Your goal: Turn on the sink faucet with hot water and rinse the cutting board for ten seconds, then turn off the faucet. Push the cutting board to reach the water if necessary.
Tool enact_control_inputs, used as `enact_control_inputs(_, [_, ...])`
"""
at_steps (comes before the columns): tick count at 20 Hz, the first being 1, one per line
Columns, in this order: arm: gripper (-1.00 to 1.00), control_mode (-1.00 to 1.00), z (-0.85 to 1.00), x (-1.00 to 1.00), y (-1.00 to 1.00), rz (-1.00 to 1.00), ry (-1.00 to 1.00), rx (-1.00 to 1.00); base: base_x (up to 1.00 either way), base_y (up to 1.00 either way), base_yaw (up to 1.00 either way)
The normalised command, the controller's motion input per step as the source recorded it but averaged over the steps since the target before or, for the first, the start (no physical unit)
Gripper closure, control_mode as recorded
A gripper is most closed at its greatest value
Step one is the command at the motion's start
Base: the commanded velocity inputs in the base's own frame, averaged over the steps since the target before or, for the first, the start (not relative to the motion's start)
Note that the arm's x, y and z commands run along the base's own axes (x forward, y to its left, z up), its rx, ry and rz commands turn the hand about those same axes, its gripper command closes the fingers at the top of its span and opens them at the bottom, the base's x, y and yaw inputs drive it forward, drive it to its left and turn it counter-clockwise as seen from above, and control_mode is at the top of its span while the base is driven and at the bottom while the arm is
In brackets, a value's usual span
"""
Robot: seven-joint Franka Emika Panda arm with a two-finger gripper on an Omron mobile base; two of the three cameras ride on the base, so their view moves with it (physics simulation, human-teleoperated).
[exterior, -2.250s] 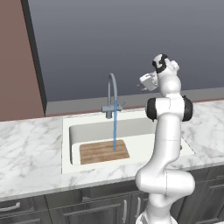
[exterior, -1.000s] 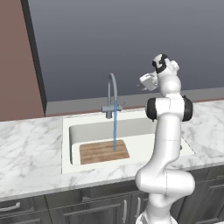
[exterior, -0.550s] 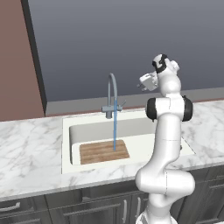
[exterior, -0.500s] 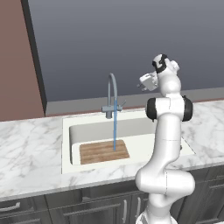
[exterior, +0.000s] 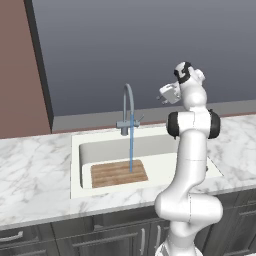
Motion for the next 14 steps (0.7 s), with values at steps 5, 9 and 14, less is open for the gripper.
enact_control_inputs(5, [-1.0,-1.0,0.0,0.0,0.0,0.0,0.0,0.0,0.0,0.0,0.0])
enact_control_inputs(9, [-1.0,-1.0,0.0,0.0,0.0,0.0,0.0,0.0,0.0,0.0,0.0])
enact_control_inputs(14, [-1.0,-1.0,0.0,0.0,0.0,0.0,0.0,0.0,0.0,0.0,0.0])
